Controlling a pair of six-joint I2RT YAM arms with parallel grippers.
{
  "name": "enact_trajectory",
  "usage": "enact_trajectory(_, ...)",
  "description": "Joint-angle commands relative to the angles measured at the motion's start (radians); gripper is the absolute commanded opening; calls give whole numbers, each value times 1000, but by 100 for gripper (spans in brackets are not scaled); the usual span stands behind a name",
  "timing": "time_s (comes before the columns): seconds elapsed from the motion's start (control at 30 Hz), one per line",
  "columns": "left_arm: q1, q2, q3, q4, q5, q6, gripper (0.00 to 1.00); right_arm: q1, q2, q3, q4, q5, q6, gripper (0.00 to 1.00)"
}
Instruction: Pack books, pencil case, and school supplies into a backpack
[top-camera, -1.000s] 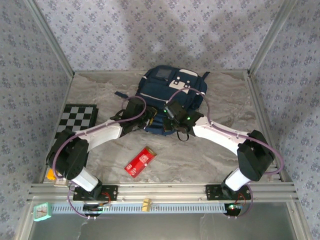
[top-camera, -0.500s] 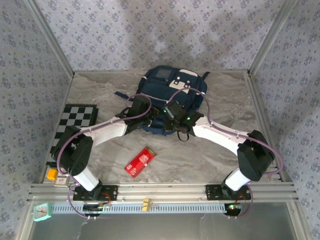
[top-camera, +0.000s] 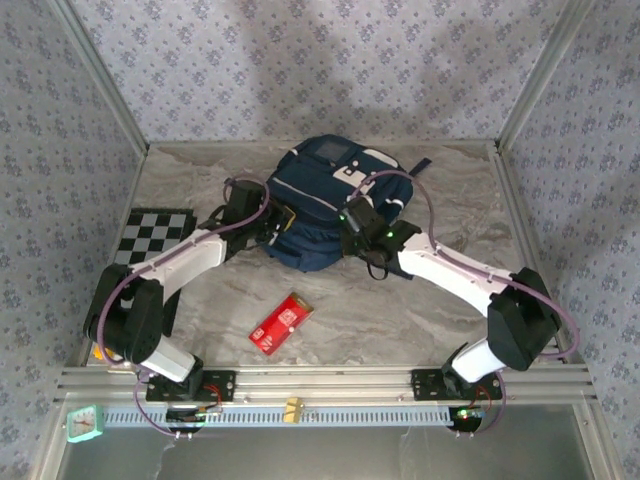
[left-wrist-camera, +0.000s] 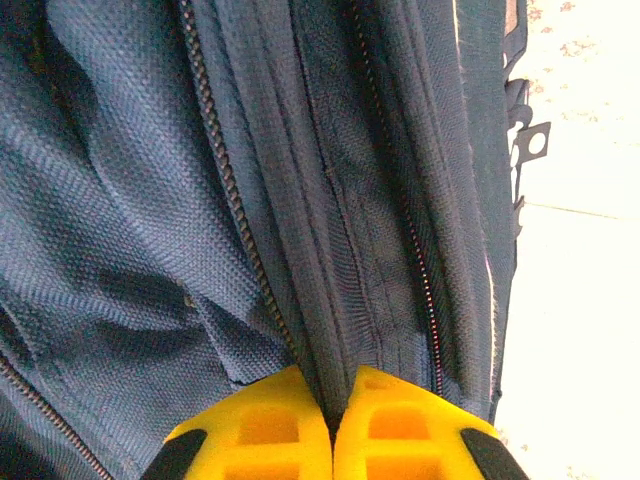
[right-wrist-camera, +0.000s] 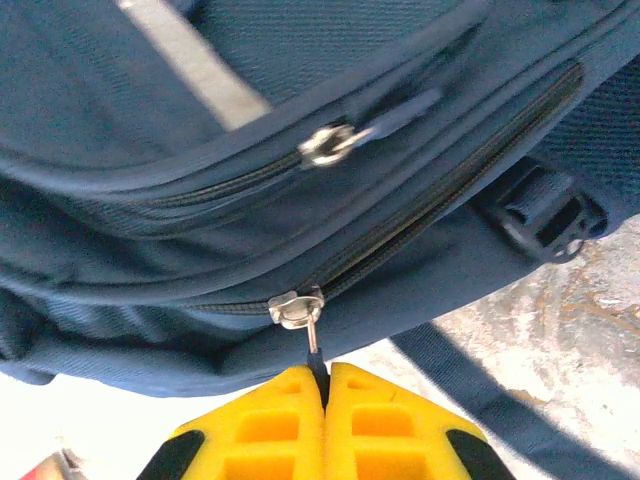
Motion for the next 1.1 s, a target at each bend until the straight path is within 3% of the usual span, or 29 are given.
enact_trajectory(0.0, 95, -35, 2, 2, -24, 71, 0, -80, -12, -18, -167, 103, -24, 0)
enact_trajectory(0.57, 185, -50, 73, -148, -4, 255, 0, -282, 143, 89, -146, 146, -70, 0)
enact_trajectory(0.8, 243, 36, 179, -250, 28, 433, 0, -264, 196, 136, -111, 84, -85, 0)
enact_trajectory(0.9, 253, 45, 184, -260, 43, 463, 0, -241, 168, 127, -90, -18, -75, 0)
enact_trajectory(0.93, 254, 42, 182, -259, 63, 472, 5, -225, 153, 128, -90, -45, -73, 0)
enact_trajectory(1.0, 252, 30, 178, -255, 109, 483, 26, -196, 124, 134, -107, -84, -63, 0)
enact_trajectory(1.07, 243, -5, 145, -254, 118, 465, 35, -176, 96, 139, -122, -128, -37, 18)
